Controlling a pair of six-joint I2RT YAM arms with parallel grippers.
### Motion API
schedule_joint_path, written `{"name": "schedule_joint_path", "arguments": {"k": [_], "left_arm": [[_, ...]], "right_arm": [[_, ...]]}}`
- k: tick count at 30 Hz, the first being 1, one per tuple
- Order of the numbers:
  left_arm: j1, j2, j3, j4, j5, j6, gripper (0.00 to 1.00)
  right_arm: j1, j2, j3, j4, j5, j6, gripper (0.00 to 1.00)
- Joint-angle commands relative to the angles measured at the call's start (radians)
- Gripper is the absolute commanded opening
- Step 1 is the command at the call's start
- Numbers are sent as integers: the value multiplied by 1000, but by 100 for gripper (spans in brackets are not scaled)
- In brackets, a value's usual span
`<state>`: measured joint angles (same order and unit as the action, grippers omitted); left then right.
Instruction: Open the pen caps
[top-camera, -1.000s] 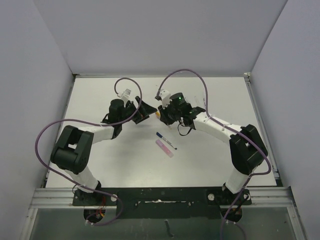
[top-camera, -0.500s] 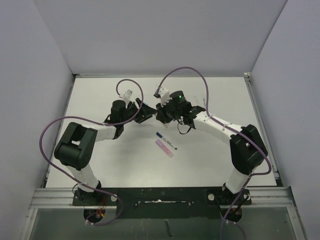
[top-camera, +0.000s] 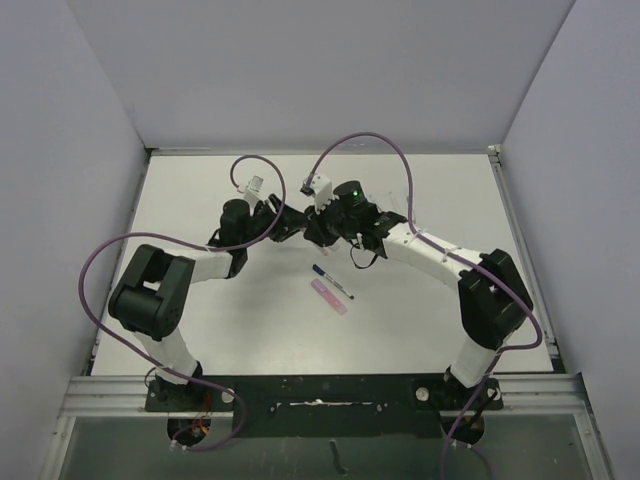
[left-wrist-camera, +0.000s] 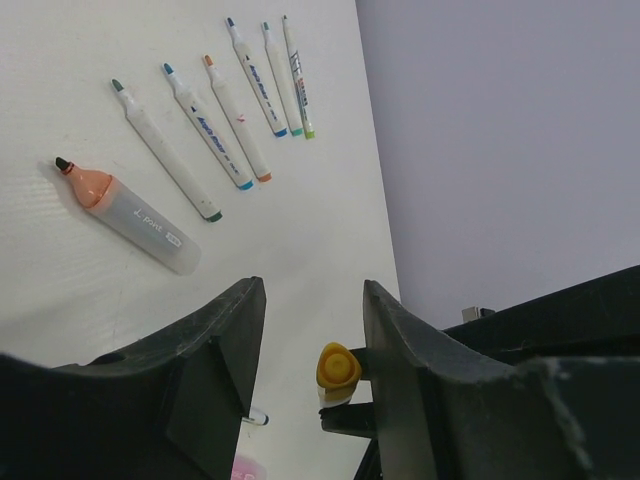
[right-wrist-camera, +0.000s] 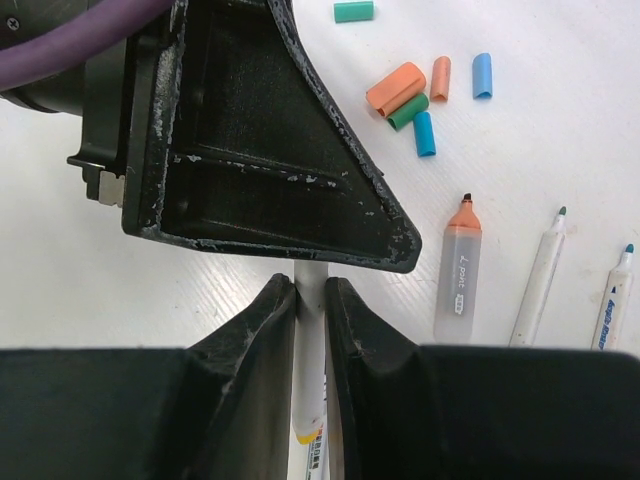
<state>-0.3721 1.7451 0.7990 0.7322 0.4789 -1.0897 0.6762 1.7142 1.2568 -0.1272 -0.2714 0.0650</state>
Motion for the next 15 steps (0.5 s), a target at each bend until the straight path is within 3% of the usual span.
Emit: {"name": "schedule_joint_path", "arguments": {"k": [1, 15], "left_arm": [[-5, -10, 4, 86, 0, -2, 40], [-6, -9, -5, 111, 10, -9, 21]], "right_arm": [[10, 16, 52, 51, -15, 12, 2], [11, 24, 47, 52, 0, 13, 2]]}}
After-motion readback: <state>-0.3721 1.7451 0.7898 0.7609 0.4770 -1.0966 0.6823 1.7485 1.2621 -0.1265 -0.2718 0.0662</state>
